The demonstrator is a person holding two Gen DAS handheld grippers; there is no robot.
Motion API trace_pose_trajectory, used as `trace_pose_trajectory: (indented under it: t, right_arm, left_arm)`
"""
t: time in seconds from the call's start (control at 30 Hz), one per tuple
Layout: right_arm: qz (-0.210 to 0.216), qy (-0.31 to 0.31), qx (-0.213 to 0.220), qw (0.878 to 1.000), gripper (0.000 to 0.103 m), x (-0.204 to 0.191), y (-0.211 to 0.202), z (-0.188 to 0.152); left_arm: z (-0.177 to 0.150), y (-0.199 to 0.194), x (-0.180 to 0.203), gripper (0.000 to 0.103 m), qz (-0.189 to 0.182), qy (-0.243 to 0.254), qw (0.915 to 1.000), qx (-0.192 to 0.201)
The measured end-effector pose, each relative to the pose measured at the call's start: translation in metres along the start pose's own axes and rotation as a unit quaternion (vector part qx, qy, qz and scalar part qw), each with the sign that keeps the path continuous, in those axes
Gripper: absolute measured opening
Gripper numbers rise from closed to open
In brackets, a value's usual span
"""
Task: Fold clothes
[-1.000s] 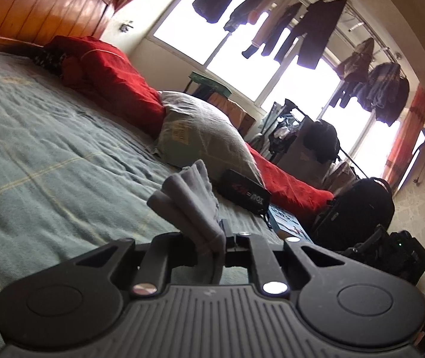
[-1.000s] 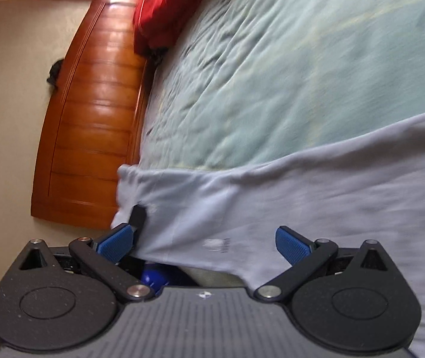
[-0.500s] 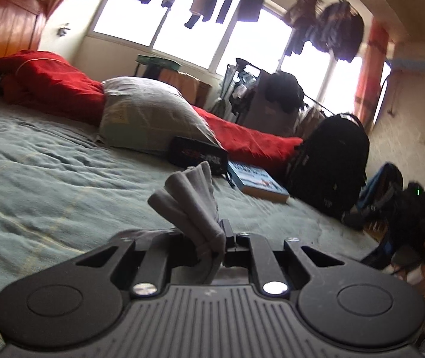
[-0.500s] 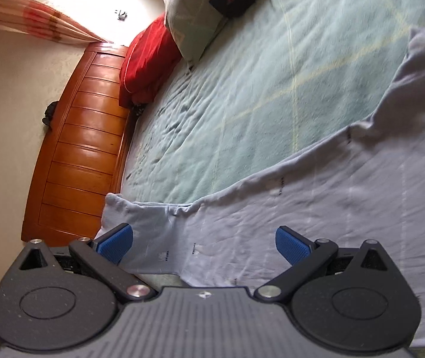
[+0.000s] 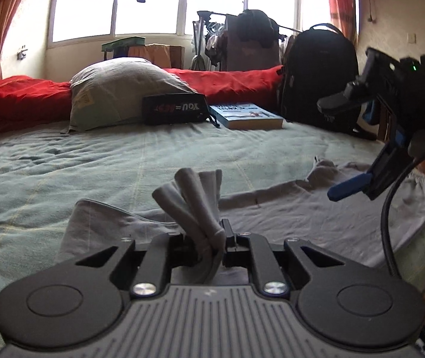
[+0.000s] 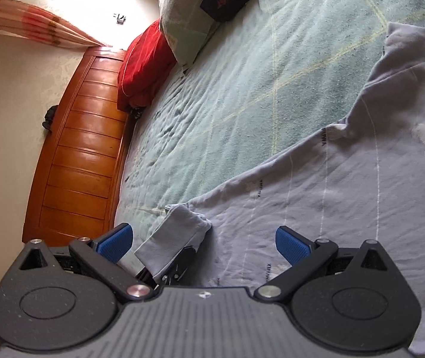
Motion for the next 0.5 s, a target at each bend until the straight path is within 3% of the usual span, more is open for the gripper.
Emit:
trace_pose_trajectory:
  t: [0.27,0.37,0.43,0.5]
  right_arm:
    - [-0.001,0.008,-0.007,1.000,0.103,0.010,0.002,0.000]
    - [-0.002,0.011,-0.007,1.000,0.103,0.014,0.001,0.000]
    - [-0.001,0.014,-0.007,1.000,0.103,0.016,0.001,0.000]
    - [-0.001,0.014,-0.006,1.000,0.103,0.018,0.001,0.000]
  left_arm:
    - [0.002,0.012,0.012,0.012,0.019,0.028,0.9994,-0.011]
    - [-0.002,0.015,0.013,0.017,0.016,0.030,0.9991,-0.024]
    - [-0.004,0.014,0.016,0.031,0.010,0.027,0.9990,-0.035]
    - [-0.004,0.006,0.018,0.035,-0.007,0.025,0.9988,-0.041]
Point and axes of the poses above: each gripper's, at about its wrist camera, not at the fingertips, and y roughly the way its jaws point, x to its right, z to its top, the point moved 5 cm from there along y, roughly the way its jaws point, and after that the axes turned 1 degree about x, right-handed, at the moved point
